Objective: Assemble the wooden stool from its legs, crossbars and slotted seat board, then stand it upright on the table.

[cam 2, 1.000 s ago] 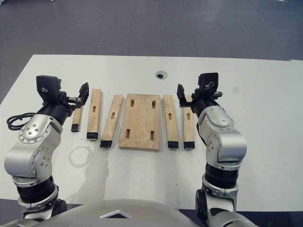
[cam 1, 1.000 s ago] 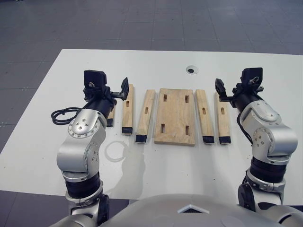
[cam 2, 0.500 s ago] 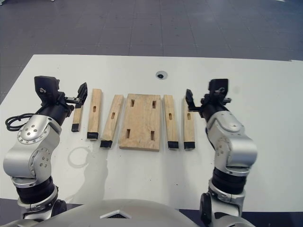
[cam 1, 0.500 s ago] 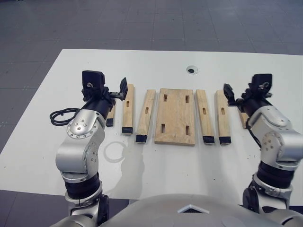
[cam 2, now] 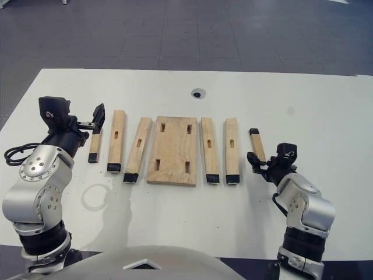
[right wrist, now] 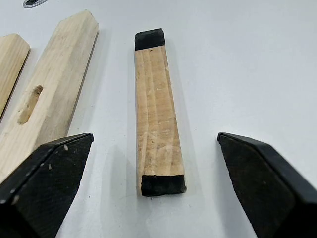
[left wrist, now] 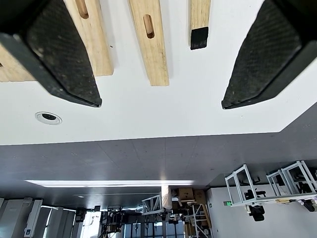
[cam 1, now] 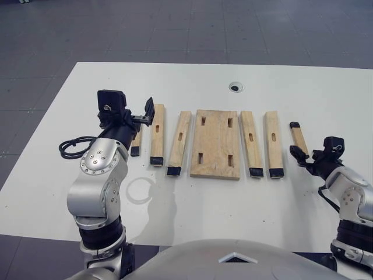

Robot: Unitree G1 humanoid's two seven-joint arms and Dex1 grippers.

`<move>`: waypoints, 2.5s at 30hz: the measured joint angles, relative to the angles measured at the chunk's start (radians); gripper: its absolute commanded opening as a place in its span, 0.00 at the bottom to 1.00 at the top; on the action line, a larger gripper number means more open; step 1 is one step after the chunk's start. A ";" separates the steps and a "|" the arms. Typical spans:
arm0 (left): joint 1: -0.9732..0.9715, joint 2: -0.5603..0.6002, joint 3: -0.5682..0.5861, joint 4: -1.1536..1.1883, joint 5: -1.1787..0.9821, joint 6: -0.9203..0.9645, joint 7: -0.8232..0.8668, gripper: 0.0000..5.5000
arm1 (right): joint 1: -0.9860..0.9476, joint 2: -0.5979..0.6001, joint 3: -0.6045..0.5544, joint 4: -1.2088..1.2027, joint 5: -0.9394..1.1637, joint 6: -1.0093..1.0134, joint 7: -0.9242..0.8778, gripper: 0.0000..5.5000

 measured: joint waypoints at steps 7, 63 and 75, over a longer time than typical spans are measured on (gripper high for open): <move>-0.011 0.000 0.000 -0.013 0.000 0.010 0.000 0.82 | 0.041 -0.019 0.065 0.026 -0.038 -0.094 0.015 0.84; -0.614 -0.224 0.520 0.689 -1.327 0.361 0.390 0.81 | -0.472 0.208 0.469 -0.289 0.047 -0.076 -0.100 0.24; -0.558 -0.118 0.340 0.785 -1.397 0.236 0.390 0.81 | -0.369 0.214 0.572 -0.364 0.054 -0.026 -0.081 0.24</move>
